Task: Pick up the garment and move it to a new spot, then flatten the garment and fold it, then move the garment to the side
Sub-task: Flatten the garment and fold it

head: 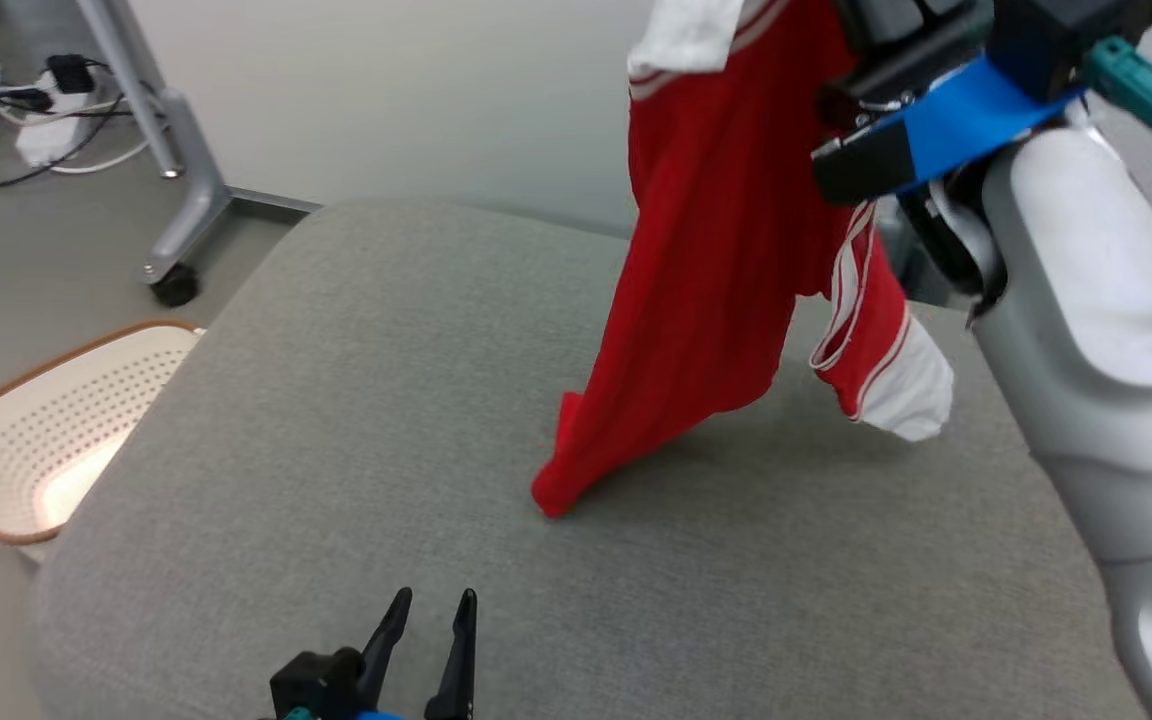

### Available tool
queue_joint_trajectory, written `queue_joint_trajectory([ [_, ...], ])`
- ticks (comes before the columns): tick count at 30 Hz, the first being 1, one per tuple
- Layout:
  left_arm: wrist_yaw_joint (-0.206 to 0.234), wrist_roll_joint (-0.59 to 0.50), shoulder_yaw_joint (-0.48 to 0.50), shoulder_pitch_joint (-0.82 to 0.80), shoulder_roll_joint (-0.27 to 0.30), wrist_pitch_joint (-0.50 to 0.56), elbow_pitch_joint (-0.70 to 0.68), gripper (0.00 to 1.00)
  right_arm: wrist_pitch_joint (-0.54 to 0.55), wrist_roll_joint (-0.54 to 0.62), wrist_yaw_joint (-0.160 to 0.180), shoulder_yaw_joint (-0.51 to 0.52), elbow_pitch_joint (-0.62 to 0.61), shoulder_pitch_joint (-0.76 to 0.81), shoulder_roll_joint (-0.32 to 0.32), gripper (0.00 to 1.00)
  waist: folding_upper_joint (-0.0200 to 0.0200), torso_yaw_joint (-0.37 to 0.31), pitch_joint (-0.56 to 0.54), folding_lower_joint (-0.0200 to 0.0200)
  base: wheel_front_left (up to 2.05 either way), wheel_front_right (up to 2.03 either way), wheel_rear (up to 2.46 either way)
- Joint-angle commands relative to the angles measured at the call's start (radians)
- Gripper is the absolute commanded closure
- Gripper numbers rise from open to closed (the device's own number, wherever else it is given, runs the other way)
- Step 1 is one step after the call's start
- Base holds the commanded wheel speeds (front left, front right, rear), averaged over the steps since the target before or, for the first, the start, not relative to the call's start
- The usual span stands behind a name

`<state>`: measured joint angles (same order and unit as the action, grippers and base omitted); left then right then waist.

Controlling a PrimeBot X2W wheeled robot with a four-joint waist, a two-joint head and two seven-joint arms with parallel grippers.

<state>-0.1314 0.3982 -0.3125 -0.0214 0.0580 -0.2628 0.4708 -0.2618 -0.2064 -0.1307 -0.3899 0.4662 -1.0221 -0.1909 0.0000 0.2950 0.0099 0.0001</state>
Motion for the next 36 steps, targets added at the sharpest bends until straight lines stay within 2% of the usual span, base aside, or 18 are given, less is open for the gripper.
queue_joint_trajectory([
  [1, 0.001, 0.007, -0.006, 0.003, 0.0, -0.003, 0.003, 0.0, -0.003, -0.004, 0.0, -0.02, 0.034, -0.042, -0.009, 1.0, 0.0, 0.042, 0.018, -0.0001, 0.0, 0.0, 0.0],
  [6, 0.001, 0.014, -0.046, 0.011, -0.003, -0.003, 0.015, 0.0, -0.003, 0.004, 0.0, -0.059, 0.17, -0.2, -0.047, 1.0, 0.0, 0.152, 0.02, -0.0001, 0.0, 0.0, 0.0],
  [9, 0.001, 0.02, -0.054, 0.015, -0.005, -0.003, 0.019, 0.0, -0.003, 0.004, 0.0, -0.066, 0.203, -0.261, -0.067, 1.0, 0.0, 0.194, 0.029, -0.0001, 0.0, 0.0, 0.0],
  [13, 0.001, 0.023, -0.042, 0.017, -0.005, -0.003, 0.018, 0.0, -0.003, -0.006, 0.0, -0.055, 0.179, -0.286, -0.092, 1.0, 0.0, 0.206, 0.044, -0.0001, 0.0, 0.0, 0.0],
  [16, 0.001, 0.018, -0.029, 0.015, -0.005, -0.003, 0.013, 0.0, -0.003, -0.032, 0.0, -0.057, 0.118, -0.242, -0.119, 1.0, 0.0, 0.18, 0.057, -0.0001, 0.0, 0.0, 0.0],
  [22, 0.001, 0.009, 0.006, 0.001, -0.005, -0.003, 0.002, 0.0, -0.003, -0.101, 0.0, -0.063, -0.006, -0.016, -0.219, 1.0, 0.0, 0.071, 0.062, -0.0001, 0.0, 0.0, 0.0],
  [25, 0.001, 0.003, 0.024, -0.009, -0.004, -0.003, -0.005, 0.0, -0.003, -0.163, 0.0, -0.003, -0.033, 0.173, -0.261, 1.0, 0.0, 0.015, 0.065, -0.0001, 0.0, 0.0, 0.0],
  [31, 0.001, -0.01, 0.066, -0.016, 0.0, -0.003, -0.018, 0.0, -0.004, -0.271, 0.0, 0.099, -0.027, 0.605, -0.263, 1.0, 0.0, -0.085, 0.067, -0.0001, 0.0, 0.0, 0.0],
  [36, 0.001, -0.017, 0.096, -0.024, -0.001, -0.003, -0.036, 0.0, -0.004, -0.29, 0.0, 0.135, 0.016, 0.804, -0.227, 1.0, 0.0, -0.147, 0.071, -0.0001, 0.0, 0.0, 0.0],
])
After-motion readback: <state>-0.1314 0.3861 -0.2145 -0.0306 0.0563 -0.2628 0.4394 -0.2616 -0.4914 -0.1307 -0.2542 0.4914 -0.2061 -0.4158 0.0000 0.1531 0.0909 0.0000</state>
